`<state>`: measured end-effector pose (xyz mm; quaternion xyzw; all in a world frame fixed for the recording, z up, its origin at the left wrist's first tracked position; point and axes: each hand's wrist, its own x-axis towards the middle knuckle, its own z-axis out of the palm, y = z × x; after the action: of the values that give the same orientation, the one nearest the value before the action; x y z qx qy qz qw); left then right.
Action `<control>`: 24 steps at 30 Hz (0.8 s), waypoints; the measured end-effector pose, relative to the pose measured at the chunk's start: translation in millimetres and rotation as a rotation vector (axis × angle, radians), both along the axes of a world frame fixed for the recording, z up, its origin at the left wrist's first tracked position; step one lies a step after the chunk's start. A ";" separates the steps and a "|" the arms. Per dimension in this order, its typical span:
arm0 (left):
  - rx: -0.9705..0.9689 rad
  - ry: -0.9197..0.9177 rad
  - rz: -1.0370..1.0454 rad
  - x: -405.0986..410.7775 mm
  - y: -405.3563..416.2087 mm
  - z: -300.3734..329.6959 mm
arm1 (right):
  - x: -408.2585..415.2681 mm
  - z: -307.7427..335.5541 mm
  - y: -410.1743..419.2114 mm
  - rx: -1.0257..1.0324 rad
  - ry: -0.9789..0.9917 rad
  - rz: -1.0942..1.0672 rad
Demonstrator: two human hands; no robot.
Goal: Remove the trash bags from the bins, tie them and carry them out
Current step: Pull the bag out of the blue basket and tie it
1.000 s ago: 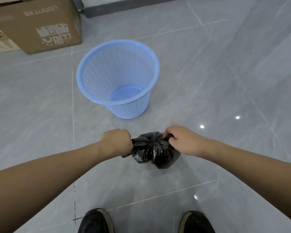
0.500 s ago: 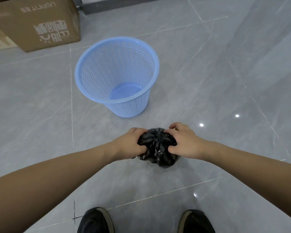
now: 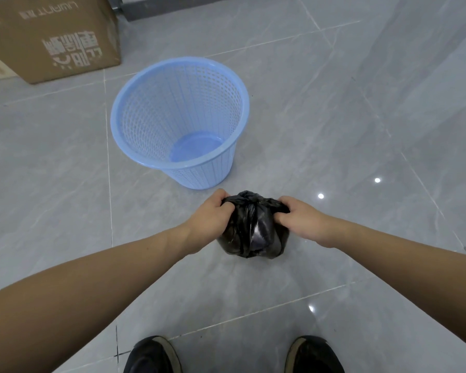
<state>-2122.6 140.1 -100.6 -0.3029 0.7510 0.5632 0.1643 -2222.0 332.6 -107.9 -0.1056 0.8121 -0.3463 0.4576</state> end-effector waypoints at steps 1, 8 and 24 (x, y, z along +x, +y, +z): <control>0.009 0.006 0.023 -2.2 1.6 0.2 | -1.6 0.2 0.4 -0.020 -0.013 -0.046; 0.118 0.036 0.146 -16.2 14.4 3.0 | -5.3 1.5 3.5 -0.099 -0.049 -0.284; 0.069 0.075 0.057 -68.3 57.2 16.4 | -11.5 5.1 46.4 -0.128 -0.093 -0.570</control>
<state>-2190.9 197.3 -84.2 -0.2970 0.7279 0.6042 0.1301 -2233.5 379.0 -102.8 0.1139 0.7638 -0.5157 0.3711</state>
